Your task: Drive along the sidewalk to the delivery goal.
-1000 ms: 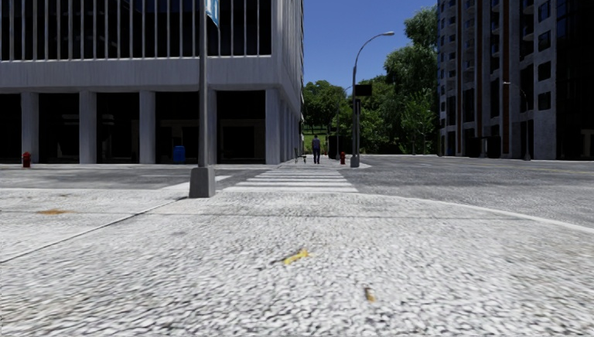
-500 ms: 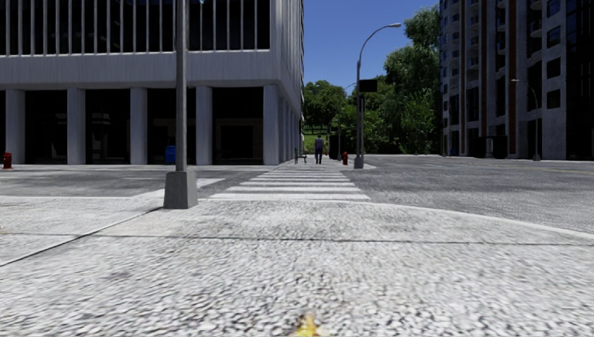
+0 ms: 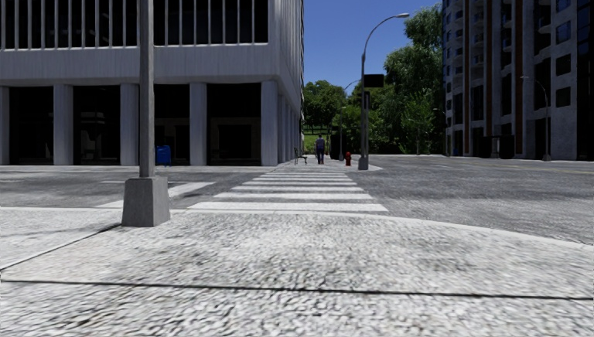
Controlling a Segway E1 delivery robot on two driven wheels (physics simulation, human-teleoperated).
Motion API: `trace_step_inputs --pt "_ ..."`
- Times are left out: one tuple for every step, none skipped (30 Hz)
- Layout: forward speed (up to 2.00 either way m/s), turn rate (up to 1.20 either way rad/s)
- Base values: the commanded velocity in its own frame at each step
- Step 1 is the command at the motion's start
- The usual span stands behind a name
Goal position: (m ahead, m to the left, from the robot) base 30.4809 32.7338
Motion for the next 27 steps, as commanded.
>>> trace_step_inputs --pt "1.95 0.0" --pt "1.95 0.0" --pt "1.95 0.0" --pt "1.95 0.0" --pt "1.95 0.0" --pt "1.95 0.0" --pt "1.96 0.0" --pt "1.98 0.0" --pt "2.0 0.0" --pt "2.0 0.0" --pt "2.0 0.0" --pt "2.0 0.0" --pt "2.0 0.0" --pt "2.0 0.0" --pt "2.0 0.0" --pt "2.0 0.0" --pt "2.0 0.0" --pt "2.0 0.0" --pt "2.0 -0.1" --pt "2.0 -0.27" --pt "2.0 -0.27" --pt "2.0 -0.35" --pt "2.0 -0.39" --pt "2.0 -0.41" --pt "2.0 -0.41" --pt "2.0 -0.41" --pt "2.0 -0.41"
